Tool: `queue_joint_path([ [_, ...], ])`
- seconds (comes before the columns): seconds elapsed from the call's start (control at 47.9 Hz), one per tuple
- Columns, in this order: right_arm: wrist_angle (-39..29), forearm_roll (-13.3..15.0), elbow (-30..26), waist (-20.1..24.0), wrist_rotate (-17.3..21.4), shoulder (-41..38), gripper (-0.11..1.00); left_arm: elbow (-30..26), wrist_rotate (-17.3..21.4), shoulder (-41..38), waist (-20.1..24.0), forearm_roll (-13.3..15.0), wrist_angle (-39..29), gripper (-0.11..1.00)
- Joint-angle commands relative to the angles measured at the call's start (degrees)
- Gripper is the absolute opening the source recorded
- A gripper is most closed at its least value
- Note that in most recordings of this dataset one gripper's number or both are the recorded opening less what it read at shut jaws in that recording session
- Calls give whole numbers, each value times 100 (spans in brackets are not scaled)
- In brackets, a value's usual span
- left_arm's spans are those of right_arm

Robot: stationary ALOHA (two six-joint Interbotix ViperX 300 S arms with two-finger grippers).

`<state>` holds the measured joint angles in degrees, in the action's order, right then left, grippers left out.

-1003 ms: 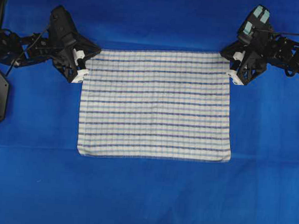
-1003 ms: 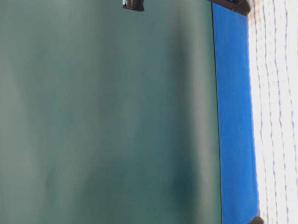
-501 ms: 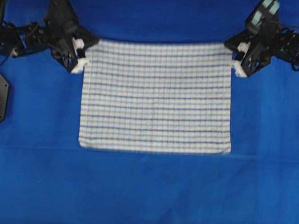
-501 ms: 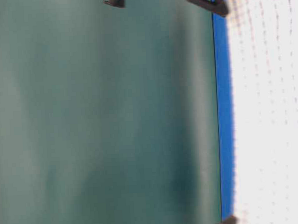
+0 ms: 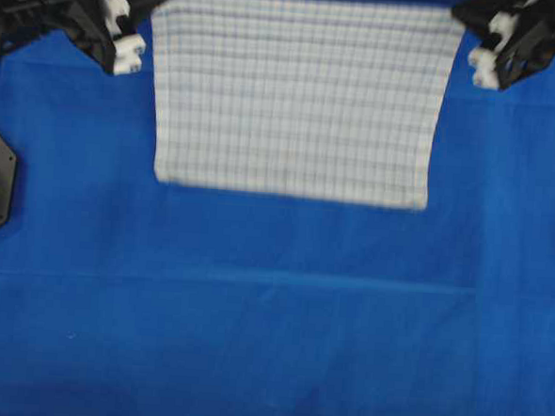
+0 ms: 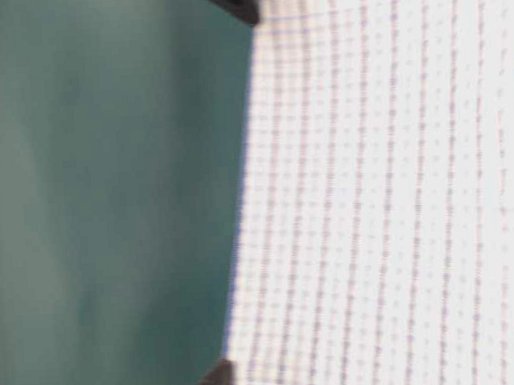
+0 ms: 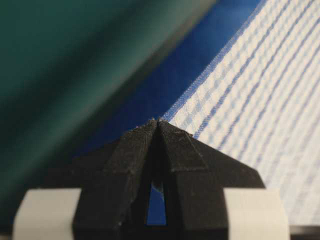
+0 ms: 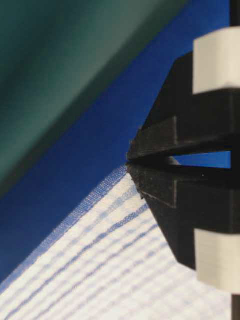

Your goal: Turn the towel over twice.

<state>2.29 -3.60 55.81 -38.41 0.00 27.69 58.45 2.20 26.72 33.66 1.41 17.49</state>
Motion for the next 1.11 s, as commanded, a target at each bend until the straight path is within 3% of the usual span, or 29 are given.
queue_joint_path([
  [0.0, -264, 88, -220, -44, -9, 466, 5, -132, 114, 281, 35, 0, 44, 1],
  [0.397, -1178, 281, -668, -44, -9, 1529, 5, -387, 211, 686, -97, 0, 79, 1],
  [0.898, -1239, 325, -686, -44, 9, 1652, 5, -457, 211, 923, -211, 0, -79, 1],
  [1.086, -1723, 220, -615, 193, 79, 1793, 5, -369, 193, 949, -519, 0, -396, 1],
])
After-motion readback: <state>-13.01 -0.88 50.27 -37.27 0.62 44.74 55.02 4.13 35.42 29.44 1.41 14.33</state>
